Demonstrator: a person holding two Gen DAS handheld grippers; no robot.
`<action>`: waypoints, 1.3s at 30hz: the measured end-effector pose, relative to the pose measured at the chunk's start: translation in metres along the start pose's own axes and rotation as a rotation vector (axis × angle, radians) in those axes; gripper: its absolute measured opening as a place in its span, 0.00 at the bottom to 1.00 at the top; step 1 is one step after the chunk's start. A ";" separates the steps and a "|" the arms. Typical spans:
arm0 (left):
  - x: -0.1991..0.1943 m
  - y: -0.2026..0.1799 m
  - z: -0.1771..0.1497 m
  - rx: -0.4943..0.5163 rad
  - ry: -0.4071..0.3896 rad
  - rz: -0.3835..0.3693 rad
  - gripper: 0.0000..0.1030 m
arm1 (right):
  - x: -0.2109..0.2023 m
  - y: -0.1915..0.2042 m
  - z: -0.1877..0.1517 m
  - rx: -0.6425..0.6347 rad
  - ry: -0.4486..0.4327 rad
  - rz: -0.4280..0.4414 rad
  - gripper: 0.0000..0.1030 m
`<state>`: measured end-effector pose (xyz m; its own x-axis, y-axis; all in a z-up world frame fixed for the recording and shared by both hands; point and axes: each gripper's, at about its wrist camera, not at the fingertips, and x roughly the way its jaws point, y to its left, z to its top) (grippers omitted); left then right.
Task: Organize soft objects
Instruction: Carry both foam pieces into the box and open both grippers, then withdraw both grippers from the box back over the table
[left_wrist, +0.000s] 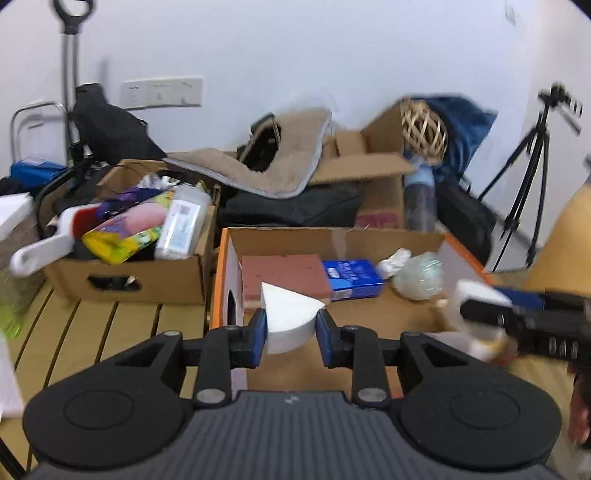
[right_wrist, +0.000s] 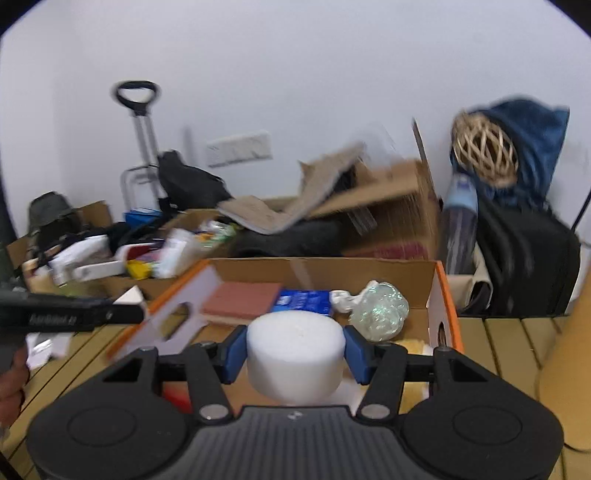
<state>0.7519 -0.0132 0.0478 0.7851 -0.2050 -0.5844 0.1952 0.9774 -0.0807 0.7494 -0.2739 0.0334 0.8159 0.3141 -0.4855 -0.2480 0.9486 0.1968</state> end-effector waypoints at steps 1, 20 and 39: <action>0.016 0.001 0.002 0.015 0.017 0.002 0.30 | 0.016 -0.005 0.005 0.013 0.023 -0.010 0.53; -0.025 0.011 0.010 0.078 -0.050 0.042 0.51 | 0.003 -0.010 0.028 0.009 0.019 -0.085 0.77; -0.309 -0.028 -0.196 0.088 -0.297 0.031 0.87 | -0.281 0.097 -0.129 -0.213 -0.215 -0.098 0.87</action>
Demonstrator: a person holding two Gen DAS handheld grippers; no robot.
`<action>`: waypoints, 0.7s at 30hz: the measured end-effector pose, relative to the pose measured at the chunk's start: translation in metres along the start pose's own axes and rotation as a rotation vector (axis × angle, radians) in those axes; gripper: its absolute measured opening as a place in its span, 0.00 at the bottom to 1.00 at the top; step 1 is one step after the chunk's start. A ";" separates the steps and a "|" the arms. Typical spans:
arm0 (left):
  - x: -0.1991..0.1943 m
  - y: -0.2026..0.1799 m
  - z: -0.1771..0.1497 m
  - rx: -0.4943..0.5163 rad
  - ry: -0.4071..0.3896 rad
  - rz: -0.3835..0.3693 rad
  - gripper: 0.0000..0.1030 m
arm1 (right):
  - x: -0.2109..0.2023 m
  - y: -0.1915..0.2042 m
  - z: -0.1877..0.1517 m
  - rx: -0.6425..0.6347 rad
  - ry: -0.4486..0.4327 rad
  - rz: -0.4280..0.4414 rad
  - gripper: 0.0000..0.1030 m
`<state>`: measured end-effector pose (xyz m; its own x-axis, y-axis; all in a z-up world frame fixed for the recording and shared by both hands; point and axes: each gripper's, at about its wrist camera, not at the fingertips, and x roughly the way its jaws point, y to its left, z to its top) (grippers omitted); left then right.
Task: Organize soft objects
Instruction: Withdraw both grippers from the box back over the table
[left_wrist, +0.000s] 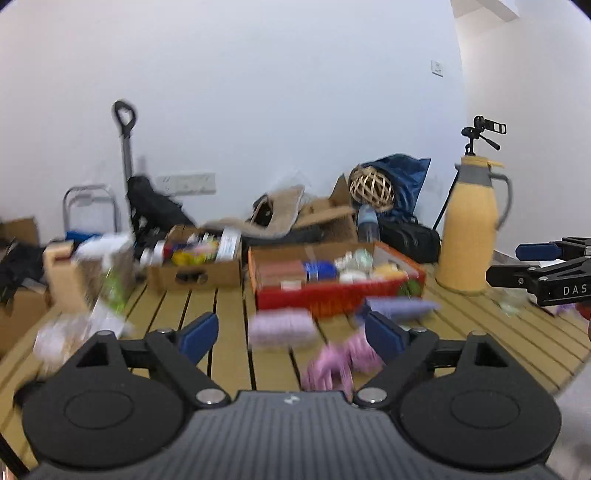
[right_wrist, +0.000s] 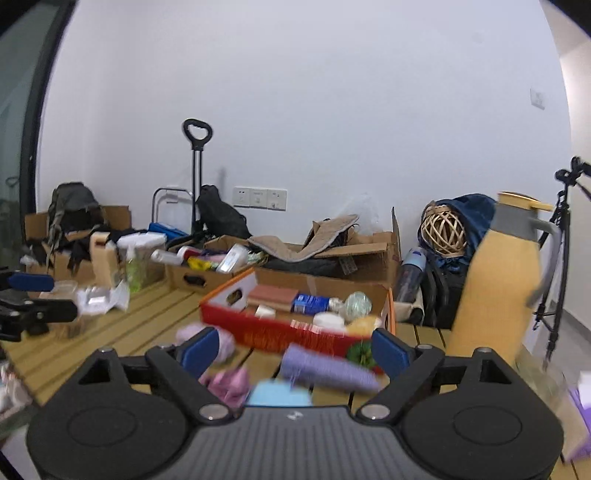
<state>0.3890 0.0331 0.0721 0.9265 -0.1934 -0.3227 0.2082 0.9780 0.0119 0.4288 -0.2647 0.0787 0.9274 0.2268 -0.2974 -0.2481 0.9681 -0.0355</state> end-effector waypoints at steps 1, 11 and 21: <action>-0.014 -0.003 -0.014 -0.015 0.010 0.014 0.89 | -0.014 0.008 -0.013 0.008 -0.001 -0.004 0.87; -0.090 -0.016 -0.064 -0.026 0.024 0.018 0.94 | -0.095 0.064 -0.084 0.123 0.036 0.075 0.96; -0.071 -0.019 -0.069 -0.043 0.051 -0.003 0.96 | -0.085 0.058 -0.086 0.178 0.024 0.061 0.95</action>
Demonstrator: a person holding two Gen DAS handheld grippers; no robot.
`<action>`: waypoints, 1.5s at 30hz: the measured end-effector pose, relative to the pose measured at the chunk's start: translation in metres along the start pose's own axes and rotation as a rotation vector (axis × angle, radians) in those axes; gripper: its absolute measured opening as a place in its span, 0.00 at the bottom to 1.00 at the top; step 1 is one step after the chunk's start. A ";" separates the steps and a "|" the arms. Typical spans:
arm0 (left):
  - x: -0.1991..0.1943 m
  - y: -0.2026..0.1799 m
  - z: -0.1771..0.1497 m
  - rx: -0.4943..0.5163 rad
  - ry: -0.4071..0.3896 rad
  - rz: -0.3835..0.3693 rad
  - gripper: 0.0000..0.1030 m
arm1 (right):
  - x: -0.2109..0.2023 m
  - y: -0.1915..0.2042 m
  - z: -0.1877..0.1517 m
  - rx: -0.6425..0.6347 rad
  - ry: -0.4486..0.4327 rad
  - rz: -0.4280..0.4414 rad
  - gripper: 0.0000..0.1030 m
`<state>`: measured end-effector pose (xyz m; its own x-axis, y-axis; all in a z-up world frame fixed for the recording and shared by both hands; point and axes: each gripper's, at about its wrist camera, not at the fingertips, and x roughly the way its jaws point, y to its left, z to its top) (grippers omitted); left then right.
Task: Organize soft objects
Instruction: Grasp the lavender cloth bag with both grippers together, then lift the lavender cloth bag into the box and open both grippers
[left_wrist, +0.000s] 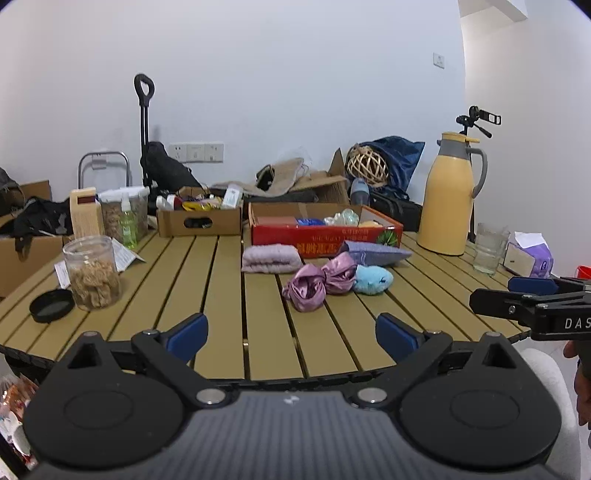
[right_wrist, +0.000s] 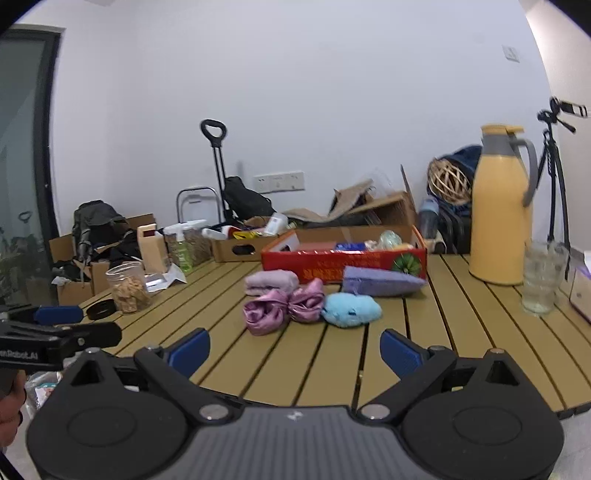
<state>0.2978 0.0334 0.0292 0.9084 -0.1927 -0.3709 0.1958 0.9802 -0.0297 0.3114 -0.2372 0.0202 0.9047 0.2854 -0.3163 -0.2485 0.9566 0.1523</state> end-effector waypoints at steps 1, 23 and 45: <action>0.005 0.000 -0.002 -0.002 0.012 -0.002 0.96 | 0.003 -0.003 -0.002 0.009 0.004 -0.006 0.95; 0.337 -0.048 0.119 -0.327 0.402 -0.242 0.73 | 0.226 -0.171 0.068 0.289 0.087 -0.110 0.74; 0.341 -0.072 0.102 -0.321 0.257 -0.342 0.04 | 0.255 -0.171 0.054 0.297 0.128 -0.061 0.09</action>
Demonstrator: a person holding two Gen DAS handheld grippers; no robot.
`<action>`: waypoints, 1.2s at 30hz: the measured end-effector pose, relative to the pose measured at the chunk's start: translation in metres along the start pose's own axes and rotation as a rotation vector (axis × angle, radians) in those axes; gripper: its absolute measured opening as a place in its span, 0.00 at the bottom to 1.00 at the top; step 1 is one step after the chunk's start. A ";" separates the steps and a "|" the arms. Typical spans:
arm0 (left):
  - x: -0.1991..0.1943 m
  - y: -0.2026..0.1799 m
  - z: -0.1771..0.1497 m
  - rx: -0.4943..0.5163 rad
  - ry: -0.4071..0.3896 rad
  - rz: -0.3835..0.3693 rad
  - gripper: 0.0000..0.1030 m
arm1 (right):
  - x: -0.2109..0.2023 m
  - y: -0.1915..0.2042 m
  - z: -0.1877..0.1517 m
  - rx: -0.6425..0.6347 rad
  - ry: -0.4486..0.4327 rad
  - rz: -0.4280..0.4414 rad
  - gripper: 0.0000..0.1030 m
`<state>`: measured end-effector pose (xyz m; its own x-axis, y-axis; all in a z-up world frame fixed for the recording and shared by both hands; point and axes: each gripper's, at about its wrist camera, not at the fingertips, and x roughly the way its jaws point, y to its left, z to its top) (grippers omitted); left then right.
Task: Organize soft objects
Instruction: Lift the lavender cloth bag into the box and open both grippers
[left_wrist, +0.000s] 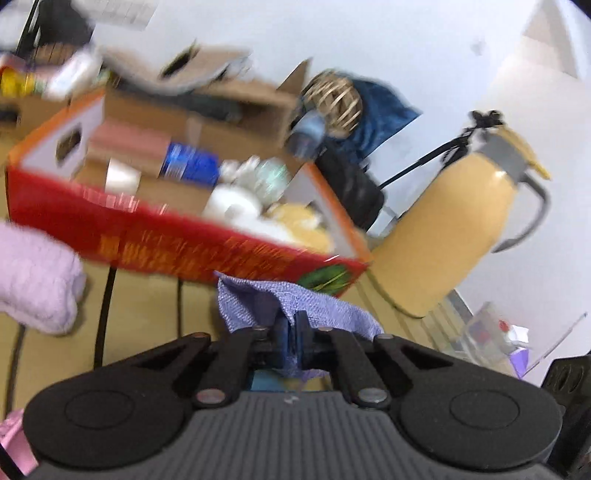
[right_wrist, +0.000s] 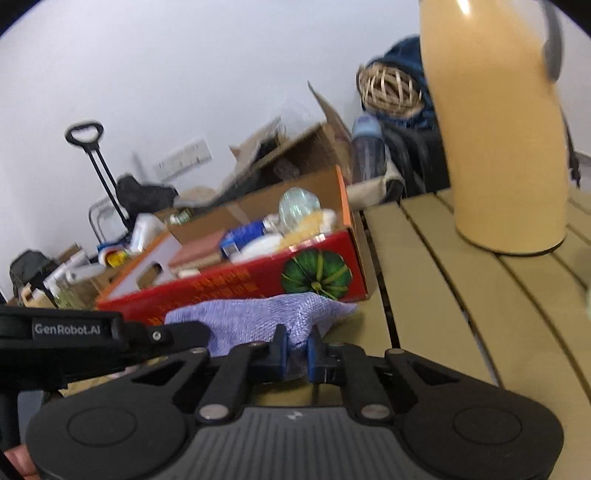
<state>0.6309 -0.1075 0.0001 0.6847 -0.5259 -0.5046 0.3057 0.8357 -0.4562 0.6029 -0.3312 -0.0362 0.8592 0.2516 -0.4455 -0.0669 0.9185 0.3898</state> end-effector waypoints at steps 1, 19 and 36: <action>-0.011 -0.008 0.000 0.028 -0.025 -0.012 0.04 | -0.013 0.005 -0.001 -0.006 -0.031 0.001 0.09; -0.203 -0.019 -0.065 0.110 -0.200 -0.001 0.04 | -0.151 0.093 -0.062 -0.028 -0.084 0.220 0.09; -0.068 0.059 0.107 0.145 -0.142 0.086 0.04 | 0.032 0.141 0.067 -0.115 -0.040 0.160 0.09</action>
<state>0.6730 -0.0051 0.0860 0.7956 -0.4329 -0.4239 0.3271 0.8958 -0.3008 0.6555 -0.2145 0.0584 0.8525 0.3865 -0.3519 -0.2592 0.8972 0.3576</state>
